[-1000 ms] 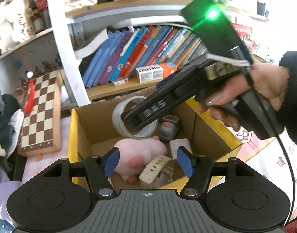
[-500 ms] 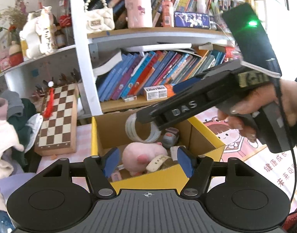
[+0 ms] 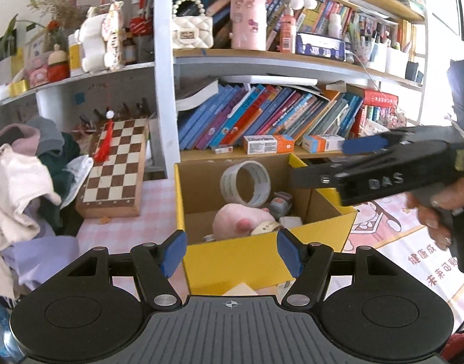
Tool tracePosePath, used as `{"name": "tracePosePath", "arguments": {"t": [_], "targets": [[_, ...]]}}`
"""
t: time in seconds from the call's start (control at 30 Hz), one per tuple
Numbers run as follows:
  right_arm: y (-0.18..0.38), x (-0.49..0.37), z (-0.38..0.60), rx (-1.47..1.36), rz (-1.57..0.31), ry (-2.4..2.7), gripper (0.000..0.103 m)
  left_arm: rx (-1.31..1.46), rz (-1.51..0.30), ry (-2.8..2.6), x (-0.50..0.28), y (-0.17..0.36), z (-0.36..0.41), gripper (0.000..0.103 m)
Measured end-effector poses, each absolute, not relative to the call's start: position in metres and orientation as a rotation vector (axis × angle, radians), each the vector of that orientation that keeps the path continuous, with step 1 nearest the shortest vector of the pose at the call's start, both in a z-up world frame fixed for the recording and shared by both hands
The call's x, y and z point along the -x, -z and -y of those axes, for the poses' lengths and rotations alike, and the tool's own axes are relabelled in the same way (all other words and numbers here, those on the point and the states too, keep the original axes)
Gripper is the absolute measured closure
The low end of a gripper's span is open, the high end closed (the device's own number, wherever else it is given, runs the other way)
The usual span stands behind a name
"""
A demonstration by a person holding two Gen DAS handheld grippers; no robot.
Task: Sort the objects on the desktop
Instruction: 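Open both grippers and withdraw them up out of the yellow box, then move the left gripper to the white block while the right gripper approaches the white plug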
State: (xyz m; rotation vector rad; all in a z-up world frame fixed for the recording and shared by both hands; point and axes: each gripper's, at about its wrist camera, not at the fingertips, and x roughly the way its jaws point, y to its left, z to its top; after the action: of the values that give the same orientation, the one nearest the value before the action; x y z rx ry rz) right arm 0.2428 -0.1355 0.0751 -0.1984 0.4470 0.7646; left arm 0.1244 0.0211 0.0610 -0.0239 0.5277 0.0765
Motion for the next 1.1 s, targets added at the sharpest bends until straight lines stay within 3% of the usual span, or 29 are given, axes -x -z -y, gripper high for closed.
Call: {"name": "tracePosePath", "arguments": {"t": [0.6,1.1], "targets": [[-0.003,-0.203,0.181,0.240,-0.598,-0.542,0.003,0.112,-0.589,-0.162,-0.098,-0.027,-0.050,0.031],[0.033,-0.190,0.158,0.290,-0.744,-0.645,0.003,0.094,-0.710,-0.163,-0.090,0.004,-0.037,0.031]]}}
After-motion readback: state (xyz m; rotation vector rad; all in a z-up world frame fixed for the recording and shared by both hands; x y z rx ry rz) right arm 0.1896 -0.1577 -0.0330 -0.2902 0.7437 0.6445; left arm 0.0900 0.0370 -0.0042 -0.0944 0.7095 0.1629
